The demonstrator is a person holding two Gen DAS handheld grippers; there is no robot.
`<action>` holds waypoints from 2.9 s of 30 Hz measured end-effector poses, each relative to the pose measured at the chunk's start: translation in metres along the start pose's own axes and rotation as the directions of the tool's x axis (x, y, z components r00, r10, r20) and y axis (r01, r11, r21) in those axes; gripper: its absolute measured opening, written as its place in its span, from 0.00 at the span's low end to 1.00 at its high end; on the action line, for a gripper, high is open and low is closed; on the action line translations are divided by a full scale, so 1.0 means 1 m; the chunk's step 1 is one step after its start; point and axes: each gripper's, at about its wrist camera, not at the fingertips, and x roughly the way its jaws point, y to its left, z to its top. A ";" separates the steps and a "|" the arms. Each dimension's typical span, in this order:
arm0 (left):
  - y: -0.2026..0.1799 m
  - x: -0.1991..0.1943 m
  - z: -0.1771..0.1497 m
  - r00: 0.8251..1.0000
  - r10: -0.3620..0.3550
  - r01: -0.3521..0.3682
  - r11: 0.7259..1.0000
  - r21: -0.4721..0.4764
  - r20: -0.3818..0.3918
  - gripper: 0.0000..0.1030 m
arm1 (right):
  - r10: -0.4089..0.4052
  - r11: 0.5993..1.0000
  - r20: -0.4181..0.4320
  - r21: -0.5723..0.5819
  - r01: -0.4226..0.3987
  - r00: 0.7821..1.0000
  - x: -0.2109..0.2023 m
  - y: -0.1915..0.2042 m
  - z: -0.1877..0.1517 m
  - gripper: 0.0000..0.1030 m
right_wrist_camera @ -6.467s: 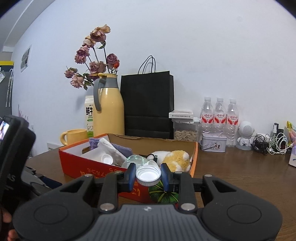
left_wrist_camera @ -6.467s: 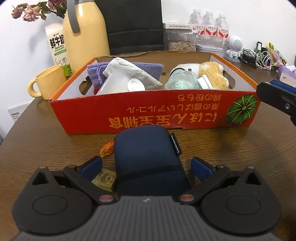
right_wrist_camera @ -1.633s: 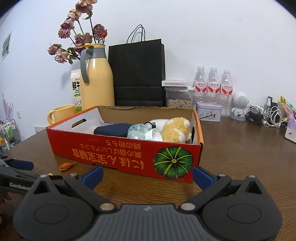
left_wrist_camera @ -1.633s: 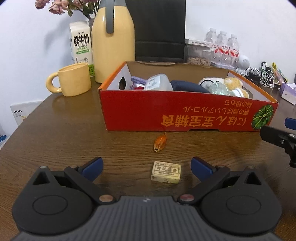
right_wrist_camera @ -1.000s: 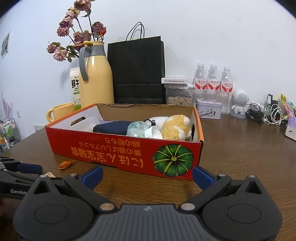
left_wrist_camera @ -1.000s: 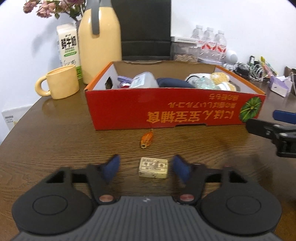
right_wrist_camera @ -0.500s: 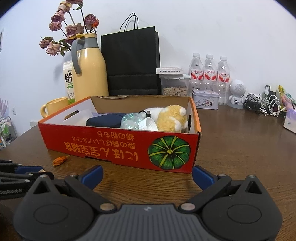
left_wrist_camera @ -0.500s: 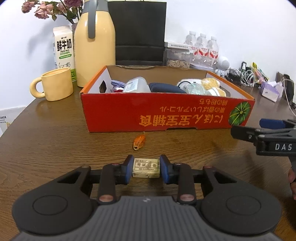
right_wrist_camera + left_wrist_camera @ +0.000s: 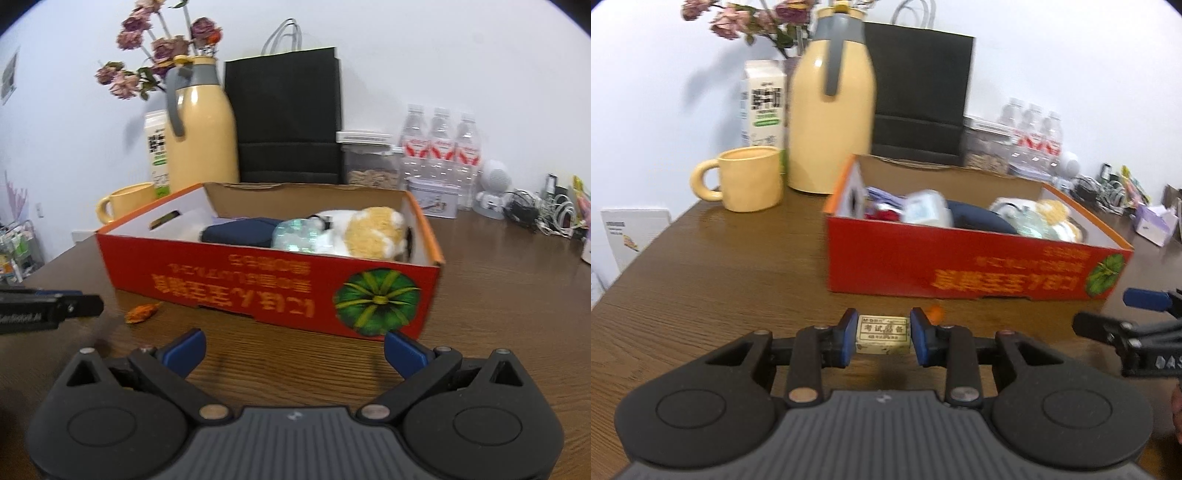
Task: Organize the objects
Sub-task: 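Grasp the small orange trinket with the right tool while the left tool holds the beige box, then carry both items over the box and open both tools to drop them in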
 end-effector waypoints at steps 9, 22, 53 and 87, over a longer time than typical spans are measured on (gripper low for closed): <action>0.055 0.000 0.009 0.996 0.089 -0.087 0.994 -0.063 0.022 0.30 | 0.110 0.991 -0.040 -0.068 -0.113 0.993 0.024 0.053 0.010 0.93; 0.084 -0.009 0.011 0.995 0.084 -0.079 0.992 -0.100 0.050 0.30 | 0.145 0.979 -0.117 -0.127 -0.159 0.982 0.067 0.118 0.026 0.42; 0.032 -0.031 0.024 0.989 0.033 -0.028 0.999 -0.036 0.141 0.30 | 0.172 0.979 0.085 -0.121 -0.161 0.981 0.003 0.088 0.028 0.11; -0.069 0.098 0.115 0.987 -0.053 0.041 0.996 0.079 0.150 0.31 | 0.057 0.998 0.146 -0.036 -0.052 0.988 0.089 -0.033 0.092 0.12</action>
